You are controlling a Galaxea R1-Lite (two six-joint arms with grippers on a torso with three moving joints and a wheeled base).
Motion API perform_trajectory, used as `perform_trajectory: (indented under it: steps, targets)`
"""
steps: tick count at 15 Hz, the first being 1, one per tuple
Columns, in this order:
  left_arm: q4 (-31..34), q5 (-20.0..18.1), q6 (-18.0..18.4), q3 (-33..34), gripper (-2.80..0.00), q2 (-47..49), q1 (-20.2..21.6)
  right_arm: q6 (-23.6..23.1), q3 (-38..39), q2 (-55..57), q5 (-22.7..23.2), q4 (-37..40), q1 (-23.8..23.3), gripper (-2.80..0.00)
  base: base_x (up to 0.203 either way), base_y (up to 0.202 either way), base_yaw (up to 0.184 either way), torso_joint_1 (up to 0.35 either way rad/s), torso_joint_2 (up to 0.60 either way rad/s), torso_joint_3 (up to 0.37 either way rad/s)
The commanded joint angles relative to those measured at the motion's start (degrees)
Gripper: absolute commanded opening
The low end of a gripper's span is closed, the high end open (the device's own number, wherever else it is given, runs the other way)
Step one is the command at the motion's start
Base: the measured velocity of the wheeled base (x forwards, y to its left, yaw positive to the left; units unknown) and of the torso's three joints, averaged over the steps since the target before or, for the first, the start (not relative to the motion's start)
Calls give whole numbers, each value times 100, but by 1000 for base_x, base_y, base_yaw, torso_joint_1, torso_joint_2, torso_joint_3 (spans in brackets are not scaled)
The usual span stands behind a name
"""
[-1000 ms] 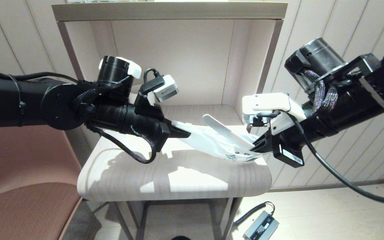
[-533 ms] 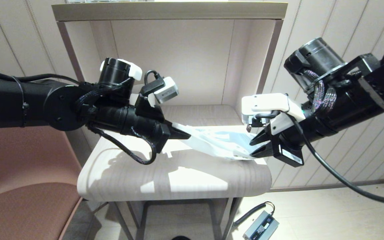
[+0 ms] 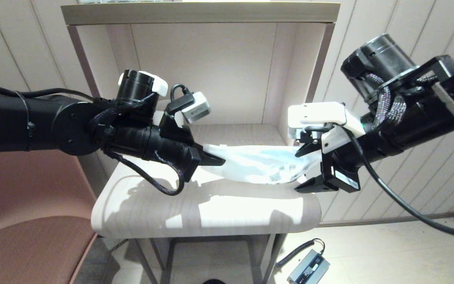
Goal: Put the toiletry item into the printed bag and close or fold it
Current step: Place the comb into the storage bag, then close the strorage bag and place it on the desk
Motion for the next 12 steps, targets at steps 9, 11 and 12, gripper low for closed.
perform_trajectory:
  steps: [9, 11, 12]
  targets:
    - [-65, -38, -1078, -68, -280, 8, 0, 1457, -1064, -137, 655, -63, -355, 0, 0, 0, 0, 0, 0, 0]
    - [-66, -81, -1107, -76, -280, 17, 0, 3055, -1051, -103, 767, -683, -313, 0, 0, 0, 0, 0, 0, 0]
    - [-66, -81, -1126, -76, -280, -7, 0, 4037, -1002, -59, 779, -1292, -272, 0, 0, 0, 0, 0, 0, 0]
